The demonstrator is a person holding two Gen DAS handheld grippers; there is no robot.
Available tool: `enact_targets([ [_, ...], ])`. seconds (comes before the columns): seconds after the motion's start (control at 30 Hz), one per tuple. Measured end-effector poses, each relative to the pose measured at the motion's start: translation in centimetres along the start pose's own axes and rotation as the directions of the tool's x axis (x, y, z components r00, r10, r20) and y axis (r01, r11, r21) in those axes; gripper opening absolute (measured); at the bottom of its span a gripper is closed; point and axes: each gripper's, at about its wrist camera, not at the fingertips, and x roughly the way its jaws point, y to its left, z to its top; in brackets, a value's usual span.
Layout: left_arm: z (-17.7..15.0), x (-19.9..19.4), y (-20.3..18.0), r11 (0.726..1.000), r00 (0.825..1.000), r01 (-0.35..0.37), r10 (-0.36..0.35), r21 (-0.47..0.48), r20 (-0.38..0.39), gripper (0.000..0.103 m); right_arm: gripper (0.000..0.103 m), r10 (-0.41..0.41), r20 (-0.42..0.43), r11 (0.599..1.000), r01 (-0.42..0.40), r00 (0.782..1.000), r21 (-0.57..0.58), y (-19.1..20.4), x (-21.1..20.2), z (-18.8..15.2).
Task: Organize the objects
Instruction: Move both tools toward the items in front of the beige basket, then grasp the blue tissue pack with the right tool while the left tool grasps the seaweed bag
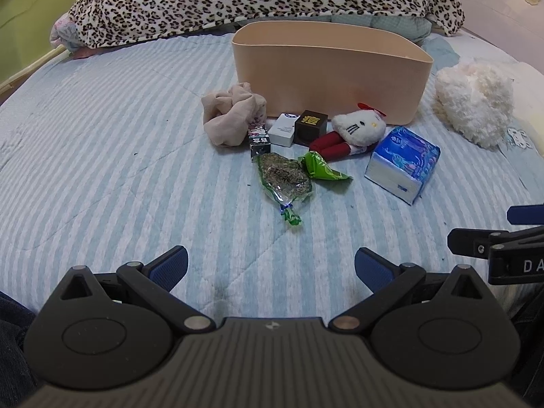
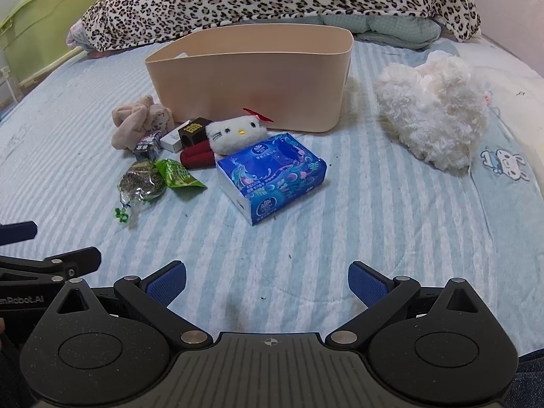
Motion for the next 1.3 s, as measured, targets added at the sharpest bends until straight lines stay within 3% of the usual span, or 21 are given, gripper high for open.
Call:
enact_targets([
  [0.17,1.3,0.6,-0.1,1.000,1.000,-0.016,0.016,-0.004,0.008,0.103,0.103,0.004,-0.006,1.000,-0.004,1.000,-0.011,-0.1,0.5,1.1],
  [0.5,4.5,4.4,0.9,1.000,0.998,-0.011,0.011,0.002,-0.056,0.103,0.103,0.039,-0.081,0.994,-0.046,0.996,-0.097,-0.8,3.7,5.4],
  [0.63,6.0,6.4,1.0,1.000,0.997,0.008,-0.007,0.011,-0.074,0.103,0.103,0.061,-0.102,0.994,-0.069,0.993,-0.080,-1.5,5.3,7.1],
  [0.73,6.9,8.0,0.9,0.999,0.994,0.030,-0.028,0.022,-0.109,0.103,0.103,0.089,-0.161,0.989,-0.106,0.983,-0.099,-1.5,7.2,8.0],
  [1.1,7.2,12.8,1.0,0.995,0.970,0.097,-0.095,0.001,-0.223,0.102,0.103,0.119,-0.212,0.978,-0.151,0.970,-0.146,-1.4,12.5,9.7],
  [1.13,7.2,13.0,0.9,0.995,0.969,0.098,-0.094,0.008,-0.227,0.101,0.103,0.118,-0.217,0.976,-0.154,0.969,-0.156,-1.3,12.8,9.5],
  [1.2,7.4,13.3,0.5,0.995,0.970,0.096,-0.085,0.038,-0.228,0.085,0.100,0.102,-0.220,0.971,-0.146,0.970,-0.190,-0.9,13.4,9.1],
  [1.3,7.7,13.1,0.3,0.992,0.975,0.108,-0.093,0.065,-0.203,0.070,0.093,0.097,-0.194,0.969,-0.137,0.976,-0.207,-0.6,13.5,8.8],
])
